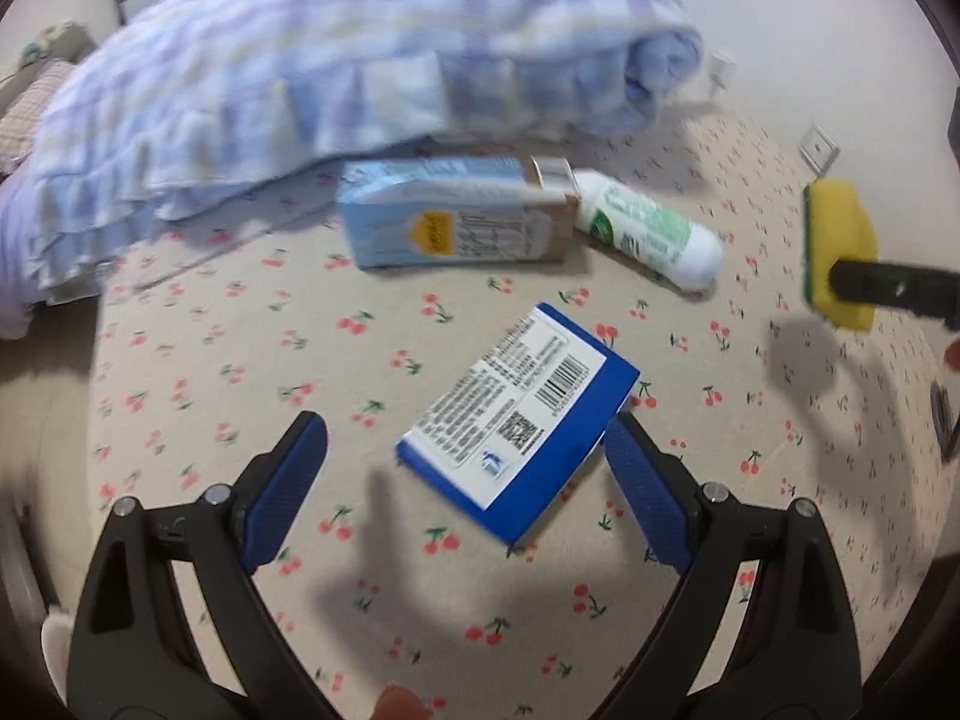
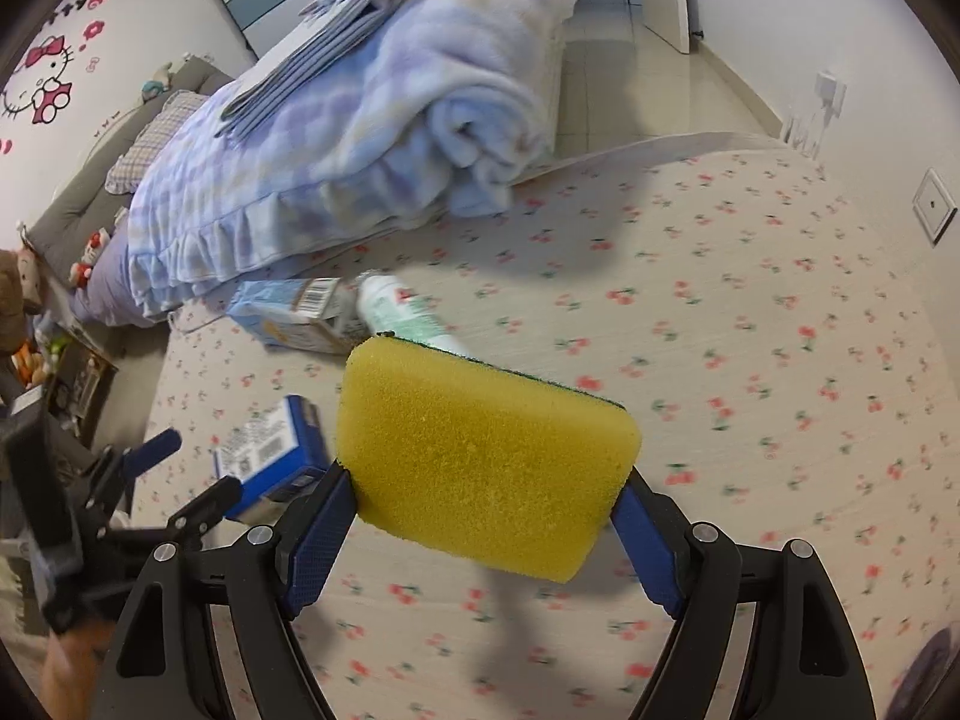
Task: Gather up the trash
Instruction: 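Grasp the blue-and-white box with the left tool and lift it while the right tool holds the sponge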
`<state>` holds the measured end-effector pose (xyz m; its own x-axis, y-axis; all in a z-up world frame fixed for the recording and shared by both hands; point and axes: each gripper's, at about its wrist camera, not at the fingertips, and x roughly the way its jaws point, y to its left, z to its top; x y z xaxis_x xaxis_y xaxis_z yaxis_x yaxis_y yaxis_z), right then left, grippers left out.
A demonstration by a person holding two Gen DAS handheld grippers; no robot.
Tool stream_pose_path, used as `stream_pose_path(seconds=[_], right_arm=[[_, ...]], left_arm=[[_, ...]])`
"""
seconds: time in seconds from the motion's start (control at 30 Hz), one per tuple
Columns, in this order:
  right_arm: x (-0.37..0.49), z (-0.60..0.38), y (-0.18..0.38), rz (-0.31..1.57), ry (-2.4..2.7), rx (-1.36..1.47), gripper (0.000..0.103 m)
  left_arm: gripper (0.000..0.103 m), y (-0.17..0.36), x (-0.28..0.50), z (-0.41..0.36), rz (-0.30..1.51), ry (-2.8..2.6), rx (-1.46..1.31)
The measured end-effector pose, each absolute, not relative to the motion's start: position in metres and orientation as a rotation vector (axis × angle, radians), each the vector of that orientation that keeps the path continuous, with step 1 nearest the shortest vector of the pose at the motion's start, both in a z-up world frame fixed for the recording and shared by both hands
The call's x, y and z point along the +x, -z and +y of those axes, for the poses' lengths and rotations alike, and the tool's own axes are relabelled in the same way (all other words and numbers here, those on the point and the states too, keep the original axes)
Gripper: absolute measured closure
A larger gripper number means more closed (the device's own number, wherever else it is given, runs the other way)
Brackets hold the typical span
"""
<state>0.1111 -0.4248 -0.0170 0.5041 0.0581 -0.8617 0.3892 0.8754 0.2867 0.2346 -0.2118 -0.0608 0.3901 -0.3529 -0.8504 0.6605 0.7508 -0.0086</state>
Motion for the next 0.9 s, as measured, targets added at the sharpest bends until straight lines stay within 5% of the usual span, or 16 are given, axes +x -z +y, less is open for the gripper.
stream_pose_path(seconds=[0.23,0.33,0.9], right_arm=[[0.100,-0.449,0.025,1.059,0.231,0.507,0.020],[0.096,-0.453,0.024,1.057,0.230,0.524,0.020],[0.057,-0.430,0.006,1.070,0.180,0.551,0.019]], left_arm=[[0.010,0.088,0.230,-0.227,1.018,0.713,0.422],[0.028,0.085,0.220,-0.234,0.999,0.715,0.440],[0.030,0.058,0.160,-0.198,0.984,0.583,0.366]])
